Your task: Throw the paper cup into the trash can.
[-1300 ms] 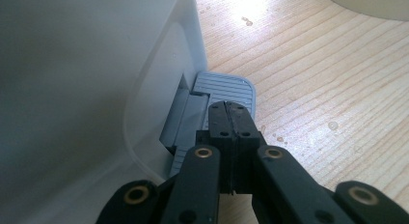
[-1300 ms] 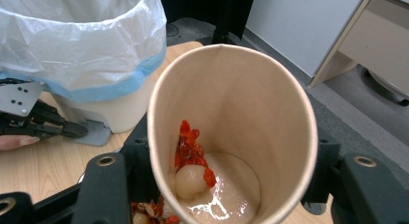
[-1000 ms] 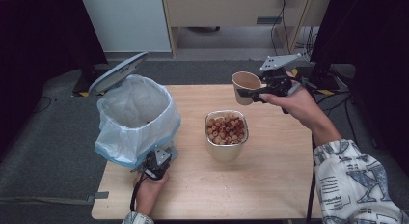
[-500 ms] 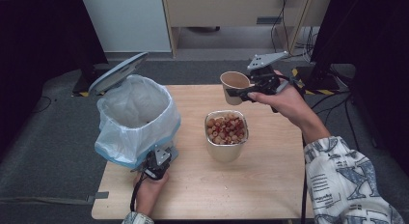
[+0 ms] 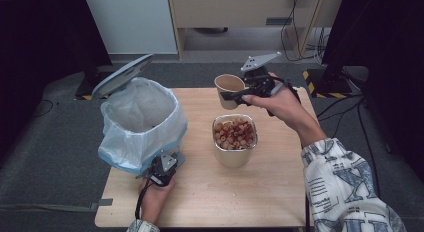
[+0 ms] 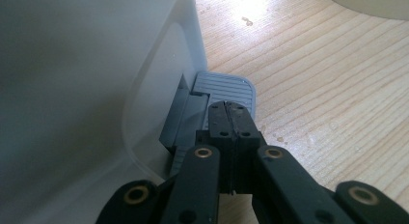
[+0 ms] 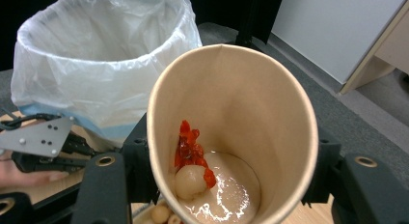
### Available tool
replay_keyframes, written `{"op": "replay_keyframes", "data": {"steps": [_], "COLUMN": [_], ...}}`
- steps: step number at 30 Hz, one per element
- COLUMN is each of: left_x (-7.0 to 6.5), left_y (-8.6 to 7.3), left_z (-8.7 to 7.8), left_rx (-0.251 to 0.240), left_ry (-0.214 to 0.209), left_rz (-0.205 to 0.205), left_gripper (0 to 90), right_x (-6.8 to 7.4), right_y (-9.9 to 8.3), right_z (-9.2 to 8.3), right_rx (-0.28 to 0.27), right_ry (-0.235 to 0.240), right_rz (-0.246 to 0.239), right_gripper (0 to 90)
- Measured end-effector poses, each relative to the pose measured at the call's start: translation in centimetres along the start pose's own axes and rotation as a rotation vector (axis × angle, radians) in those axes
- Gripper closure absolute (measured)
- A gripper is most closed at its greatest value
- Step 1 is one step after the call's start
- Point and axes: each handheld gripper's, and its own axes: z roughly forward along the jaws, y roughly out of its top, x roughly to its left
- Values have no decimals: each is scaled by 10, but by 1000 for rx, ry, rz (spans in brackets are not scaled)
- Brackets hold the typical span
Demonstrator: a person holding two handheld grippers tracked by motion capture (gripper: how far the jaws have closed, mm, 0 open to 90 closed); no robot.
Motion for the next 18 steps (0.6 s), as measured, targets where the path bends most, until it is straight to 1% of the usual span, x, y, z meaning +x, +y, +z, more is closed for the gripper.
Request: {"op": "replay_keyframes", "data": {"steps": [9,11,18], "left_x": [0,0,0], "left_y": [0,0,0], "left_z": [0,0,0], "left_rx": [-2,-2,-2], "left_ry": [2,2,2], "left_rz": [1,0,0], "left_gripper": [890,890,890], "right_x": [6,9,16], "right_y": [13,17,26], "right_z": [14,19,30], "right_rx": [-4,-4,-4], "right_ry": [14,20,33], "right_rz": [5,7,5], "right_gripper": [393,393,393]}}
